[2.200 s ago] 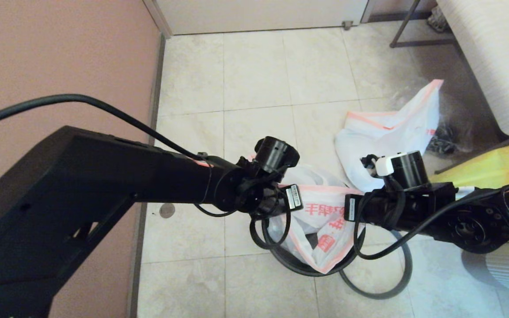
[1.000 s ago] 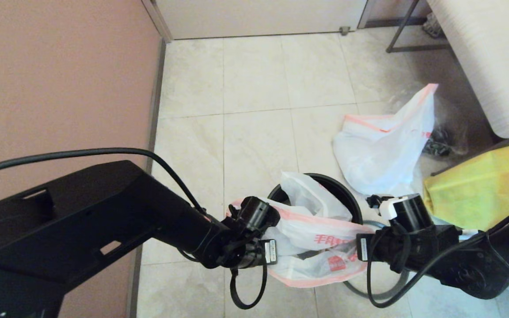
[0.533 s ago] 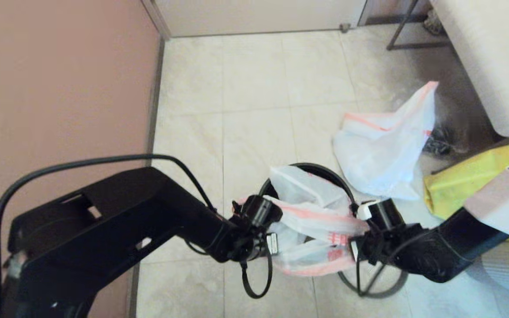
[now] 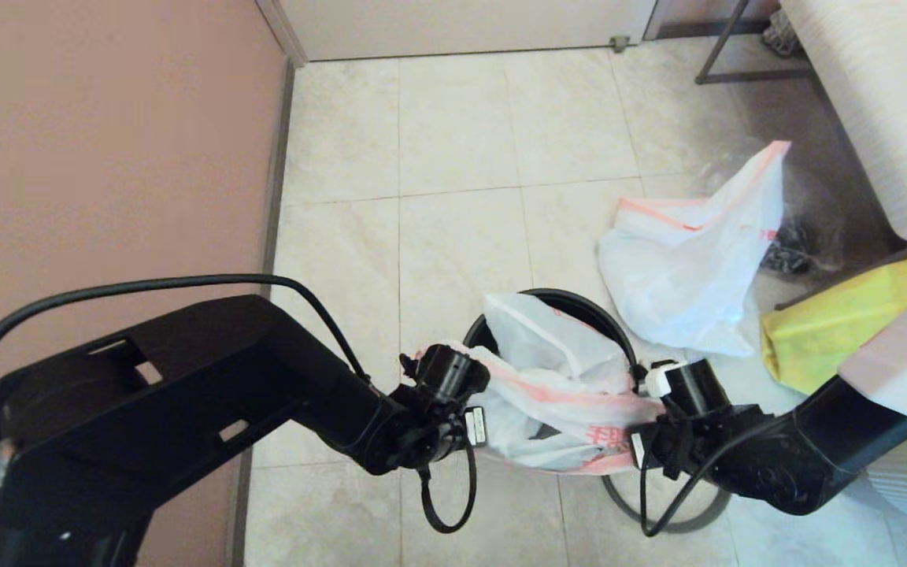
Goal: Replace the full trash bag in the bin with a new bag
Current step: Put the new garbage bag on the trash can
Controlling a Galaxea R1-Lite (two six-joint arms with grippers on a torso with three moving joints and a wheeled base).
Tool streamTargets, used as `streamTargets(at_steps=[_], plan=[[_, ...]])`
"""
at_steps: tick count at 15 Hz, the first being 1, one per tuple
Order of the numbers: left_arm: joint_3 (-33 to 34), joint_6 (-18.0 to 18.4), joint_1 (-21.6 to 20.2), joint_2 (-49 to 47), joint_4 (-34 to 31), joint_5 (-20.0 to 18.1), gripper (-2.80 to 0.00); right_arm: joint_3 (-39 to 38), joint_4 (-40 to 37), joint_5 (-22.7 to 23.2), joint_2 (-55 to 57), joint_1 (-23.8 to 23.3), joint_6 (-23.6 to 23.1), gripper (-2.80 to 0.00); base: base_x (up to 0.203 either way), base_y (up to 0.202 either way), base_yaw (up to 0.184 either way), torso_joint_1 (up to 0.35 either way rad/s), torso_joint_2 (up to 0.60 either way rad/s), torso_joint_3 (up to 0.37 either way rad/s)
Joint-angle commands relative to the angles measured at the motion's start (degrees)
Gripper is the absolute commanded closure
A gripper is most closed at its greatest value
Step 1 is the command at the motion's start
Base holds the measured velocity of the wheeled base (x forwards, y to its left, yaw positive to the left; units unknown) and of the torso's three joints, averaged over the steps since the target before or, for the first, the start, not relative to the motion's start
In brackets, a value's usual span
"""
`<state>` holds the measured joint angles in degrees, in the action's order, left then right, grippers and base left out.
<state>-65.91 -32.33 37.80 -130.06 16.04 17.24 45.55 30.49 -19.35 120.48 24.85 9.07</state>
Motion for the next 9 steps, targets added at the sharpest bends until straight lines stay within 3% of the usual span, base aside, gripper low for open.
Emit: streamTargets(at_steps=[1, 5, 9], plan=[[1.26, -0.19, -0.70, 1.08, 0.58, -0.46, 0.00, 1.47, 2.27, -0.22, 2.08, -0.13, -0.01, 0.00, 0.000, 0.000, 0.000, 0.000, 0.00, 0.000], [3.23, -0.32, -2.27, 2.47, 0.91, -1.35, 0.00, 7.05, 3.16, 0.18, 3.44, -0.03, 0.16, 0.00, 0.000, 0.000, 0.000, 0.000, 0.00, 0.000], [8.91, -0.06, -5.46, 5.85, 5.99, -1.24, 0.00, 12.33, 3.53, 0.27, 3.23, 3.15, -0.87, 0.00, 0.000, 0.000, 0.000, 0.000, 0.00, 0.000]])
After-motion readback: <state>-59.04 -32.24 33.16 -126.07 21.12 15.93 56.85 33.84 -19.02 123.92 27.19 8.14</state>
